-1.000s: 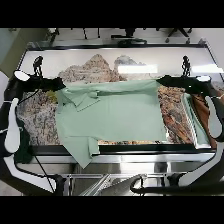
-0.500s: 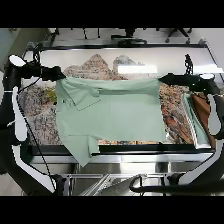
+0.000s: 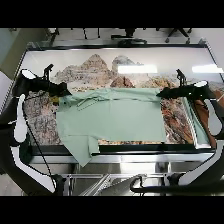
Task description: Fold the shirts.
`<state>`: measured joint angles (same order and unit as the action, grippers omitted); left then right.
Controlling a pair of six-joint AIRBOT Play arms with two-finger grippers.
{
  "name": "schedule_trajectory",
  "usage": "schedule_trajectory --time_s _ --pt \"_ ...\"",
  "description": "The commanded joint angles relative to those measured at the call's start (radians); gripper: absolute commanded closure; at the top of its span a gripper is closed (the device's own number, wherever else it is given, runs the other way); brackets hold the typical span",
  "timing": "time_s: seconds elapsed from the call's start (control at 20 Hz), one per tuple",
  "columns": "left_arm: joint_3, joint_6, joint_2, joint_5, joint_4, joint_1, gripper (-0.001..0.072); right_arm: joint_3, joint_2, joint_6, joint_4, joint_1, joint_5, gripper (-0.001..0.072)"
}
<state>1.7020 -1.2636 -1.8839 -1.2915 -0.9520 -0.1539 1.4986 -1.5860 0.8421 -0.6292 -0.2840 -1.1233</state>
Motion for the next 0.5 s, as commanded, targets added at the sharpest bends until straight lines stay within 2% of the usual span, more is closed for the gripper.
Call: schedule_trajectory --time_s 0.0,0.15,0.2,0.25,0.3,0.45 --pt "-0.077 0.024 0.001 0.092 0.002 0.0 0.0696 -0.029 -0.001 -0.016 -0.014 0.0 0.05 0.0694" --pt "-0.063 0.024 0.001 0.094 0.0 -0.001 0.0695 -0.028 0.001 -0.016 -0.015 0.0 0.048 0.0692" --pt "-0.044 0.024 0.001 0.072 0.0 -0.01 0.0605 -0.028 0.006 -0.016 -0.019 -0.002 0.042 0.0675" --pt "-0.018 0.012 0.002 0.033 0.0 -0.021 0.0283 -0.027 0.019 -0.015 -0.034 -0.005 0.034 0.0544" --pt "0.013 -0.032 0.001 -0.012 0.0 -0.038 0.0106 -0.027 0.043 -0.007 -0.06 -0.012 0.016 0.0443" --pt "0.1 -0.125 0.007 -0.203 0.002 -0.119 0.011 -0.027 0.172 0.107 -0.223 -0.047 -0.067 0.0432"
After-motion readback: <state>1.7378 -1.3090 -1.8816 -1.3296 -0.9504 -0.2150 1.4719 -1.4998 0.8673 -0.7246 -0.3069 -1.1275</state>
